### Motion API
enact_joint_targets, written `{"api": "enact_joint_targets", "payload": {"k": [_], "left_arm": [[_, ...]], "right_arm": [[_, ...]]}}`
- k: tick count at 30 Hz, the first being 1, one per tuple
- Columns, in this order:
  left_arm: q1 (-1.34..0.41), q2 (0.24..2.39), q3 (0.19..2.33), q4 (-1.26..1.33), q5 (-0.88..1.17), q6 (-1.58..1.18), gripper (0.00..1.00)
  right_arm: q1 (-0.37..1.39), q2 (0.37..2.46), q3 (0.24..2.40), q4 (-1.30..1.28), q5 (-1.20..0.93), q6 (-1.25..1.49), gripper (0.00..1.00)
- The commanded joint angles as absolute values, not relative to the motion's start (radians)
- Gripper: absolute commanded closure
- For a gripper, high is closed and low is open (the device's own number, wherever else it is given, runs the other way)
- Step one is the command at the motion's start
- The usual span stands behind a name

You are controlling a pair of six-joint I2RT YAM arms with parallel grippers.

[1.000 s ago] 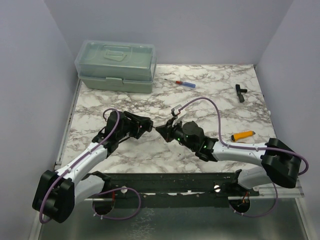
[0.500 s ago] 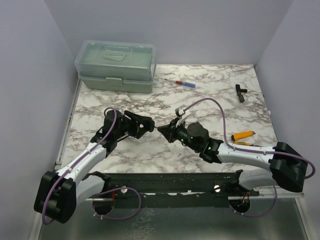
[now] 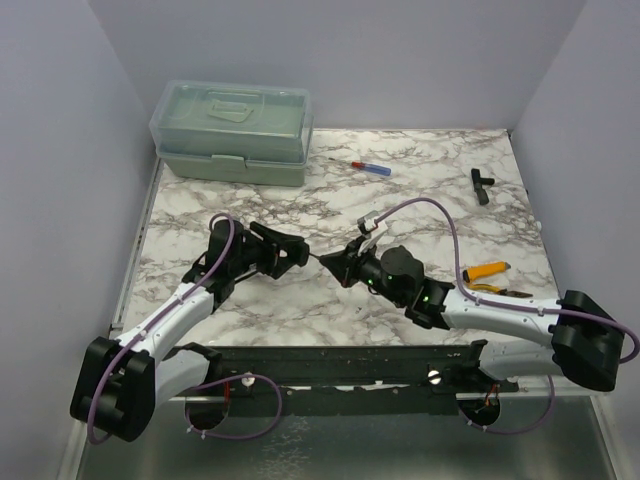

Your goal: Unlock with the key

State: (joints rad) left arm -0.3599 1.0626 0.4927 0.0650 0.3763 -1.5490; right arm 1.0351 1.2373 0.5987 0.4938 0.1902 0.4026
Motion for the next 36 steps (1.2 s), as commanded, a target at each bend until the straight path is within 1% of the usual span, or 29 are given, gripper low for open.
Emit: {"api": "enact_joint_targets", "payload": {"k": [1, 17, 36], "left_arm": [[-0.344, 1.057, 0.532, 0.110, 0.387, -1.558, 1.00], [-0.344, 1.031, 0.526, 0.097, 0.417, -1.577, 1.00], [-0.344, 1.025, 0.516, 0.071, 0.404, -1.563, 1.00]], "right_arm": [[1.046, 1.223, 0.582, 0.485, 0.204, 0.422, 0.99], [1.047, 1.320, 0.606, 0.562, 0.204, 0.436, 0.99], [1.048, 1.290, 0.628, 0.527, 0.201, 0.415, 0.99]]}}
